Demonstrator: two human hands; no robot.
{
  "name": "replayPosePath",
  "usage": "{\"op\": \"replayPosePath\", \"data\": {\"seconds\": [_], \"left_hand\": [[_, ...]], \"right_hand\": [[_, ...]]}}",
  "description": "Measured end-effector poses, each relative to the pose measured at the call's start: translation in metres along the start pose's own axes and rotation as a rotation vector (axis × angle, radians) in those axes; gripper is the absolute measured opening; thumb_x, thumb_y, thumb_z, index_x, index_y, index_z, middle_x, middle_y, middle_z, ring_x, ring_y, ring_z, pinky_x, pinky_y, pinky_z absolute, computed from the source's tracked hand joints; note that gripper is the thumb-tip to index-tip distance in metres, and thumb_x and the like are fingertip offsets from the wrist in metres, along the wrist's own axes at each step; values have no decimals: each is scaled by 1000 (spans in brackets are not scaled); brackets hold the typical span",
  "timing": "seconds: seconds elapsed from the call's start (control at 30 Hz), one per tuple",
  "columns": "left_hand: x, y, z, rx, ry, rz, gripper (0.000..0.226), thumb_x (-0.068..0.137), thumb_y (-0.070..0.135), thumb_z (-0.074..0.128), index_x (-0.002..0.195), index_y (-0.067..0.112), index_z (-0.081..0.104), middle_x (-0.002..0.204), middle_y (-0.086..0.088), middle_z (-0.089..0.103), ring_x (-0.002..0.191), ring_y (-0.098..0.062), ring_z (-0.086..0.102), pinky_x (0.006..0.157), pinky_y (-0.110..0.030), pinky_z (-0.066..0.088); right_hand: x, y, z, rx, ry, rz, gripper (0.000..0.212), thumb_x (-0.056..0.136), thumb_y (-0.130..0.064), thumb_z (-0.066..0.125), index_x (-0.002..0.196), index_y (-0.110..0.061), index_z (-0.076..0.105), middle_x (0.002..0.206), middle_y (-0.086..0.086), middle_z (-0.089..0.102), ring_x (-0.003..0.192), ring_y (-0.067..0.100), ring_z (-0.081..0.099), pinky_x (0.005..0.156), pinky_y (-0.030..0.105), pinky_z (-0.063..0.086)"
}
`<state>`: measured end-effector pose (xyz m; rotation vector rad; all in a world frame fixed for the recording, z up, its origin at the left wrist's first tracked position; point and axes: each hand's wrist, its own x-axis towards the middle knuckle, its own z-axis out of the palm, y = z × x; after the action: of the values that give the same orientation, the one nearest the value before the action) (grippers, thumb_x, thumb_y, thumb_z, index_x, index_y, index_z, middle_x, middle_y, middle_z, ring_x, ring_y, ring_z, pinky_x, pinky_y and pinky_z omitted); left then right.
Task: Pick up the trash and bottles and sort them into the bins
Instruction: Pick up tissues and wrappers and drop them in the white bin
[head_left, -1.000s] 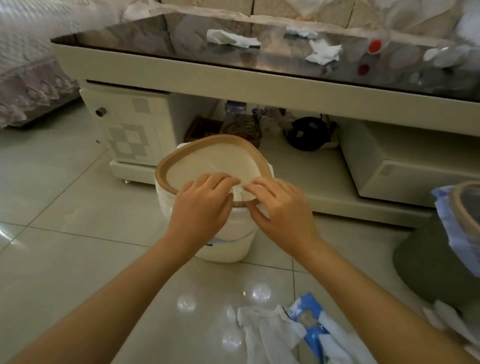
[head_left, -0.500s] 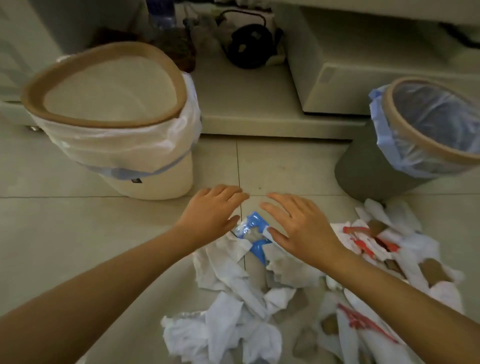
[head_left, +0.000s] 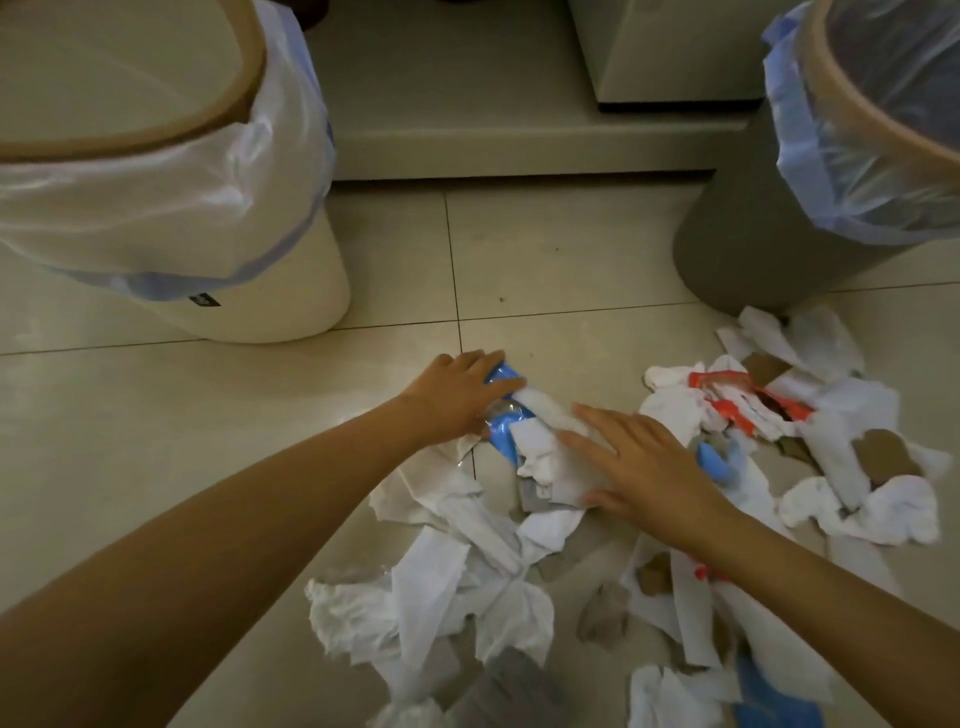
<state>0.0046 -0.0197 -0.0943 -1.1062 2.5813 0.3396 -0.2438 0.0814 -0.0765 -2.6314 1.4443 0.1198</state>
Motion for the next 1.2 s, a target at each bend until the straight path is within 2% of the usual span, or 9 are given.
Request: {"op": "replayPosePath", "data": {"seconds": [0.13,0.3,0.43,0.6,0.7,0.8,0.9,1.0,1.2], "left_hand": [[18,-1,-5,55,-5,64,74,89,45,57,149,35,15,156,3,19,141,-23,22,107,-37,29],[19,-7,-2,77,88,24,81,75,59,66,141,29,32,136,2,41,120,-22,42,97,-35,37],[12,-14,2,58,143,-96,84,62,75,62,126,23,44,119,3,46,109,-20,41,91,-33,37],[0,-19,2,-74,185,-248,90,55,76,67,120,19,43,118,2,45,106,-19,43,90,-33,37],[-6,-20,-1,-230,123,-316,95,51,78,70,122,22,39,114,4,55,96,-19,55,86,-34,37],[-10,-19,-3,-284,103,-336,91,58,74,70,127,25,37,113,5,60,95,-18,58,84,-33,35],[-13,-16,-5,-316,130,-348,75,71,67,65,128,26,39,112,4,62,95,-17,59,84,-32,34],[-12,-13,-8,-330,140,-360,64,79,61,61,129,26,41,111,2,63,94,-18,60,87,-34,37],[-11,-8,-13,-386,114,-371,53,87,50,58,133,31,40,110,2,65,95,-18,60,85,-31,38]], "right_hand": [[4,1,10,-4,-45,28,97,55,-49,85,137,-22,41,138,15,50,111,35,60,84,50,50],[8,0,22,-40,-90,-1,99,56,-52,83,139,-23,39,138,13,51,112,32,59,88,51,48],[7,-5,31,-43,2,-84,81,55,-40,86,125,-22,50,125,10,61,99,30,64,77,45,53],[9,-9,34,-55,99,-115,49,61,-24,76,105,-19,55,101,5,65,72,26,63,56,34,47],[6,-10,27,10,18,-105,50,75,-47,61,118,-21,55,111,3,65,86,24,65,69,36,51],[6,-12,8,366,-22,141,61,81,-64,46,127,-24,48,116,-3,64,95,19,63,79,30,46],[19,-2,1,428,24,232,47,88,-45,56,127,-23,44,126,-1,56,102,23,60,79,37,49],[35,9,1,333,-224,252,64,80,-43,68,136,-29,39,145,-5,35,121,22,45,94,39,40],[39,-4,4,226,-396,252,82,67,-45,77,135,-33,34,130,-4,41,116,21,42,91,39,34]]}}
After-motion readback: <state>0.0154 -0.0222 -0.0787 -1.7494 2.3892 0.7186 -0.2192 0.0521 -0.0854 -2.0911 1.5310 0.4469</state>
